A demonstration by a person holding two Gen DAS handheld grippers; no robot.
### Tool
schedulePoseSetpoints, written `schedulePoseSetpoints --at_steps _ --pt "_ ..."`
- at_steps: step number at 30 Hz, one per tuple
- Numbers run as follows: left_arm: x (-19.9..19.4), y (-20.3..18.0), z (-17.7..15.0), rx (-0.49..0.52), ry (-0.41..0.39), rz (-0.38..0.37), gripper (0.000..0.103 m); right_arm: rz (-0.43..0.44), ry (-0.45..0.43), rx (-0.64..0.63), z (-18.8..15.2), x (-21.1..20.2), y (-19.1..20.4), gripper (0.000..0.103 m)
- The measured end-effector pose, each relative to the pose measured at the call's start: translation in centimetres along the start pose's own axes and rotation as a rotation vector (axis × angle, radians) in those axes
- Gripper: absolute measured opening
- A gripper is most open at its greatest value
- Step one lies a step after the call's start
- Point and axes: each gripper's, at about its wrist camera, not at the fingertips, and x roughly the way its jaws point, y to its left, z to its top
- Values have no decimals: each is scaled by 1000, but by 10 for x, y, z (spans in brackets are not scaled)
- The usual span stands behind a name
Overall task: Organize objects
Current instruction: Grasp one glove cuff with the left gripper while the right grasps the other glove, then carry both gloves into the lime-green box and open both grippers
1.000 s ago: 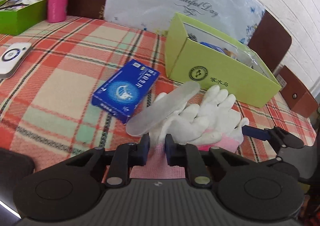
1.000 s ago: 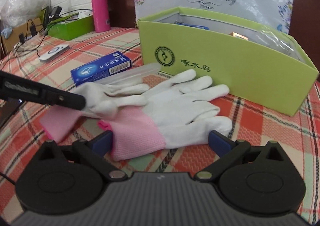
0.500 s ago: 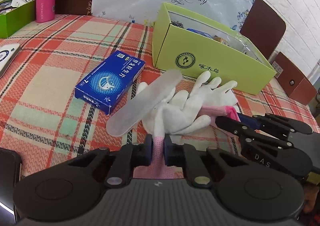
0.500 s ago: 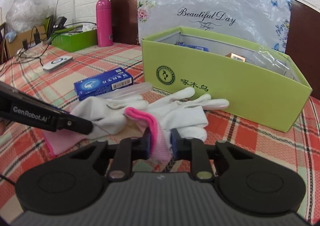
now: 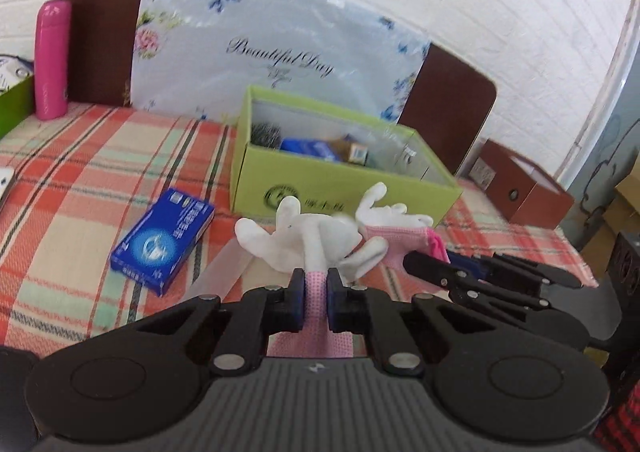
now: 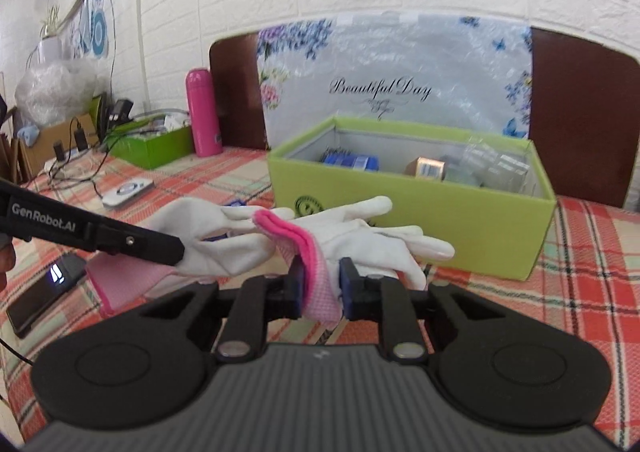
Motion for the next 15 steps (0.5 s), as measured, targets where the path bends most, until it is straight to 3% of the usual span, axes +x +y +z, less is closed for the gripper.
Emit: schedulePoseSetpoints --at_steps 15 --pt "16 -31 71 13 -151 0 9 -86 -141 36 42 -23 -31 17"
